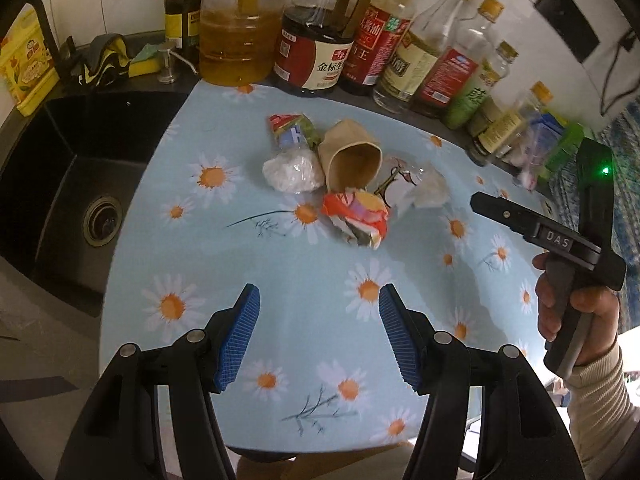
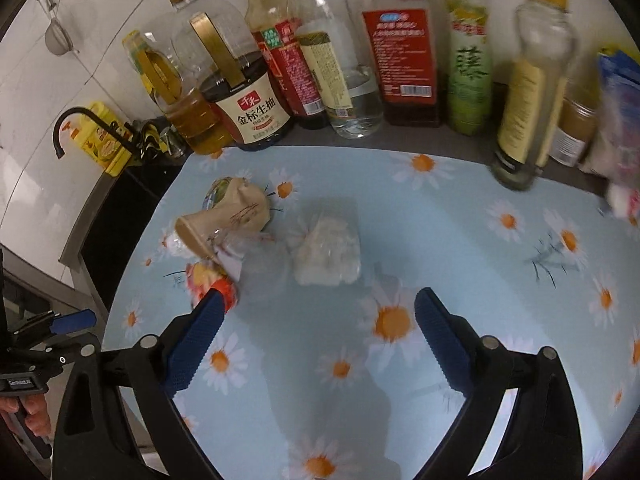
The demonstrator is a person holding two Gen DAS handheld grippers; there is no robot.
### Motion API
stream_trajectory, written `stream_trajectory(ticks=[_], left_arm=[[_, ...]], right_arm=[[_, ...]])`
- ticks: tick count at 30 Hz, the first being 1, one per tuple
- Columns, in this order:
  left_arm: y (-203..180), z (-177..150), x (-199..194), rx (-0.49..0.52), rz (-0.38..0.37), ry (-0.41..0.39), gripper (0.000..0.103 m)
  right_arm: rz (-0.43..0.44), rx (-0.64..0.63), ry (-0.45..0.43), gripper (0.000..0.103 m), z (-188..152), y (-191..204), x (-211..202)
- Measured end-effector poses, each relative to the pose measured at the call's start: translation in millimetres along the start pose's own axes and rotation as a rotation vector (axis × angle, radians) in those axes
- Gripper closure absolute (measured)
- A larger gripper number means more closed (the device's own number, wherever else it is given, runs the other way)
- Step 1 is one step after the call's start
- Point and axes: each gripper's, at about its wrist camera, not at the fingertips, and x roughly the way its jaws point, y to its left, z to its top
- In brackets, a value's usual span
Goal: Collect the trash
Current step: 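Close the right tool on the crumpled clear plastic bag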
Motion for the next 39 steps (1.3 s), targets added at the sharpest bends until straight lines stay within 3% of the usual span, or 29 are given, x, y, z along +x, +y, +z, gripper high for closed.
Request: stream_trajectory(ticks=[6,9,16,25,39], left_arm=[[-9,10,24,-0.040,0.009,0.020,0.043],[-15,16,36,-0.044,0.022,0.037,0.043],[-23,28,50,-0.052,0.048,0.059,0.043],[-26,34,63,-0.068,0.067,0.086,0.043],[-39,46,86,-0.036,0.084,0.120,0.043]], right_arm=[[0.022,-0.057,0.049,0.019,19,-7,28],[0.017,-0.089,0.082,0.034,22,-6,40],[0.037,-0.125,0.113,0.037,29,-6,58],[0.046,-0.146,0.139,0.051,29,-5,70],[0.078,-0.130,0.090,0.055,23,-15,50]])
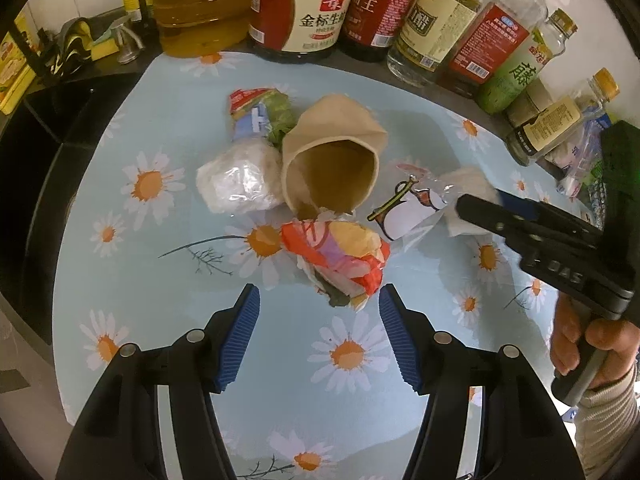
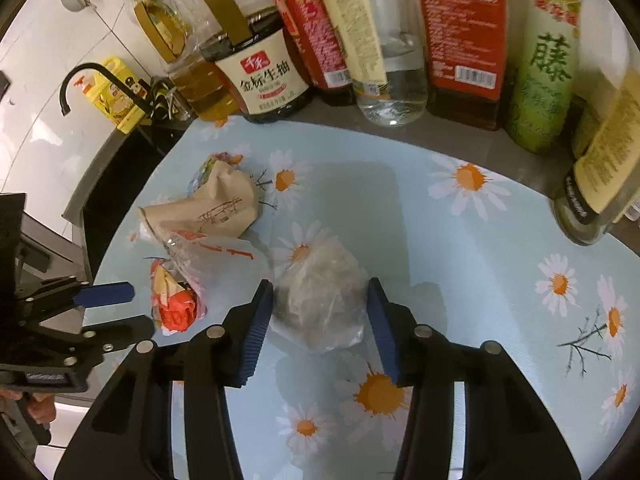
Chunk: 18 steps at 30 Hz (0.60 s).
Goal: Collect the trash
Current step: 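Close the right tool on the crumpled clear plastic bag, then close the left tool on the colourful snack wrapper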
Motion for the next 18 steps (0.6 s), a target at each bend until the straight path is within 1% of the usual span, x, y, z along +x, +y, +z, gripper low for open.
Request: stream_trajectory(ticks=[6,14,18], left_arm=[[-12,6,11,0.043,0.012,0.013,0.043],[-17,18,27,0.078,0.040,0.017,0.043],[-18,21,33,0.099,0.036,0.003,0.043]], right_arm=[[0.007,0.026,-0.026,0.055,-8,-5,-19],[0.017,0.045,-0.016,0.055,-23,-11,-24],[0.016,0.062,-0.016,0.055,-30,-13,-27]])
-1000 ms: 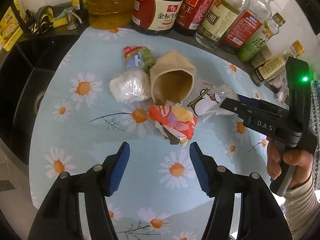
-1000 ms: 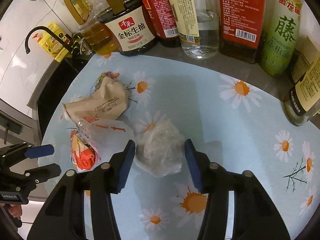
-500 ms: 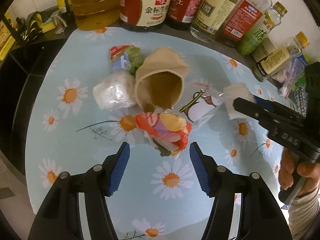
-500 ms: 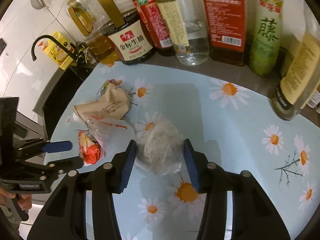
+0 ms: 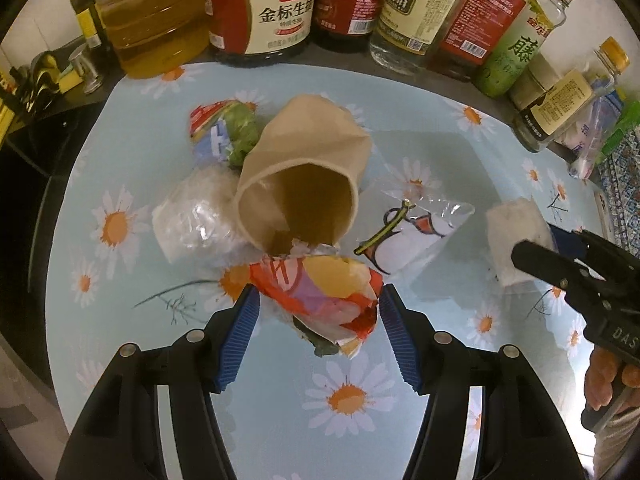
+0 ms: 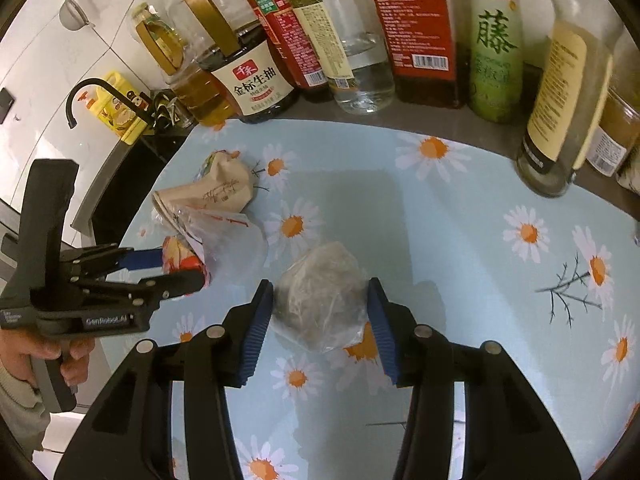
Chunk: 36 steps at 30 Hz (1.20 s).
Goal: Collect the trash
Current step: 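Close the left tool on the colourful snack wrapper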
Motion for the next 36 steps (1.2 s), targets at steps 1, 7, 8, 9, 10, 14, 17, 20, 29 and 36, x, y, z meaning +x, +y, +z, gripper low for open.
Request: stream_trajectory(ticks=[1,7,8,9,10,14,17,20,29,36], left_arm=[[0,-1,1,0.004,0.003,0.000,0.043],[-2,-7,0,0.033,-0.027,-0.030,0.056],[-2,-7,-1,0.033,-0.032,-0.037,0.056],[-2,-8,-2,0.035,-0.039,-0.043,0.057],[-2,-9,-4,0.037,-0.044,-0.048,0.057],[3,-14,-10,0.051,-0.060,-0.065,0.058],[9,-18,-15,0.068,-0.076,-0.071,0.058],[15,-22,-21,0.090,-0.094,-0.076,0.058],[34,-42,-50,0.173,-0.177,-0.118,0.058],[56,-67,-64,0.227,-0.231,-0.129,0.058]], right_arm=[[0.001,0.005,0.002,0.055,-2,-1,0],[-0.016,0.029,0.004,0.055,-14,-2,-5],[-0.020,0.035,0.003,0.055,-16,-2,-7],[-0.024,0.039,0.002,0.055,-18,-1,-9],[-0.028,0.040,0.001,0.055,-20,0,-10],[-0.047,0.049,-0.004,0.055,-26,6,-14],[-0.060,0.053,-0.016,0.055,-29,16,-18],[-0.075,0.066,-0.030,0.055,-34,25,-23],[-0.150,0.131,-0.065,0.055,-53,68,-36],[-0.190,0.163,-0.081,0.055,-71,113,-36]])
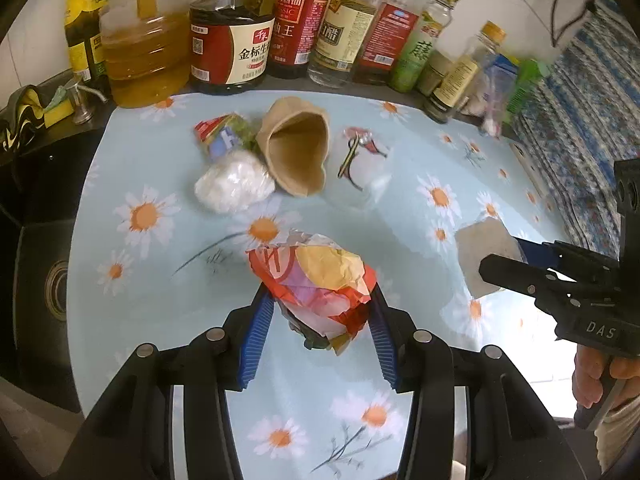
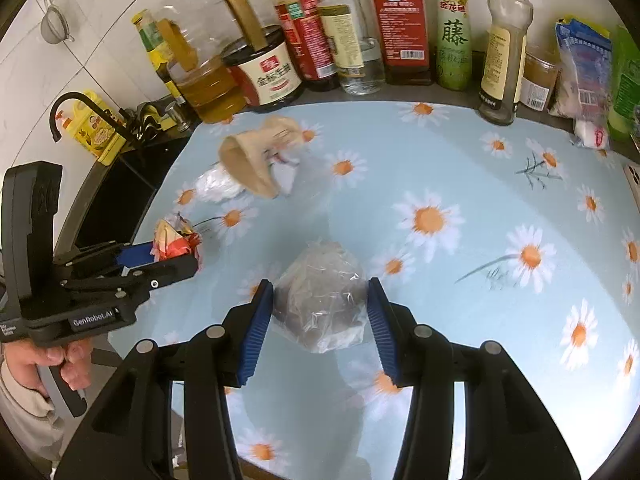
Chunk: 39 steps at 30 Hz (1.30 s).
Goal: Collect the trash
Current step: 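Carry the snack wrapper in the left tool while the right tool carries the clear bag to the bin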
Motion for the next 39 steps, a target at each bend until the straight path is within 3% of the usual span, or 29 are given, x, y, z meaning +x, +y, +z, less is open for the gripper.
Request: stream_trajectory(ticks=[17,28,33,39], left_arm=[[57,-85,-49,0.029,-0.092,0.017,0.058],[41,-116,-61,0.094,-0.138,0.044,0.058],[28,-132,-64,0.093,-0.145,0.052,0.058],[16,-159,-63,0.069,-0.123,0.088,0.058]], right_arm=[[-0.030,0.090,0.002,0.055,-78,91,4],[-0.010,0.133,-0.011,0.055,-121,105,-17],[0.059,0.090,-0.057,0.054,-138,109,-29],[0.121,0.062,-0.024,0.054,-160,107,-27]])
